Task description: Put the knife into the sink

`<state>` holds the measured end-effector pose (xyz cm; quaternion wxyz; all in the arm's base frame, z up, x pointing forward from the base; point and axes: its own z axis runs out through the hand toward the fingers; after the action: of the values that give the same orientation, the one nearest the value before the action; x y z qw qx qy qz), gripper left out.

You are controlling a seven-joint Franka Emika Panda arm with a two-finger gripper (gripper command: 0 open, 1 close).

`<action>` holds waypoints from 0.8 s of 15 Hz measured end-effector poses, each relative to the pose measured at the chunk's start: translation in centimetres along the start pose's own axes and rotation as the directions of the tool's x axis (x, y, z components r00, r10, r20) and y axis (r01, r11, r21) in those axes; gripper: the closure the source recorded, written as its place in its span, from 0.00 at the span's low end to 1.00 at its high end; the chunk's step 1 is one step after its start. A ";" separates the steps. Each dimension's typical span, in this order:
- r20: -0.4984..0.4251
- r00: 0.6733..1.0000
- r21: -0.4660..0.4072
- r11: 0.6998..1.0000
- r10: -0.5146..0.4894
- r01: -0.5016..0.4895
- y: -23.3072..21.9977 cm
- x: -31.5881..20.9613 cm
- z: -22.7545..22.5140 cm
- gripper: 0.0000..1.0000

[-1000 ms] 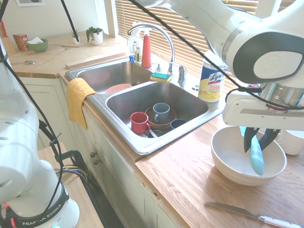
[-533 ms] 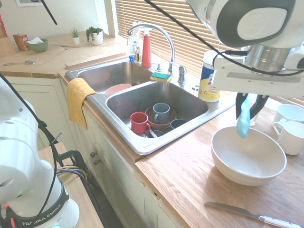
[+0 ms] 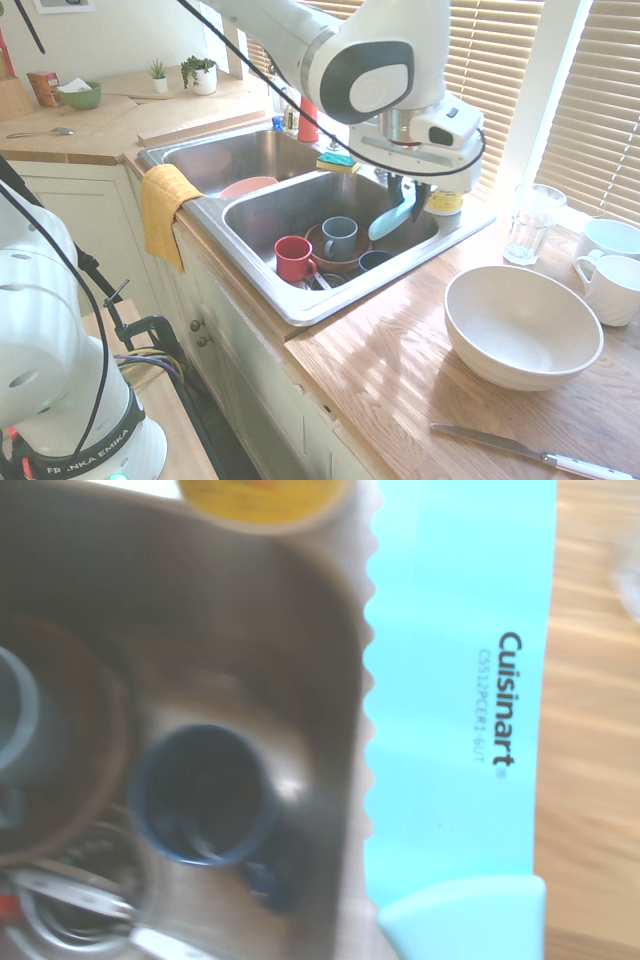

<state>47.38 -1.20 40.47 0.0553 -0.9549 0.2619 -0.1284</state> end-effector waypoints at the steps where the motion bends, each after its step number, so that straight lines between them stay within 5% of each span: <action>1: 0.003 1.000 0.003 1.000 -0.002 0.002 -1.6 -1.9 0.9 1.00; 12: 0.050 0.998 0.001 1.000 -0.023 0.023 -10.2 -10.3 14.8 1.00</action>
<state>47.90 13.41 25.78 0.0609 -0.9607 0.2496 -0.1050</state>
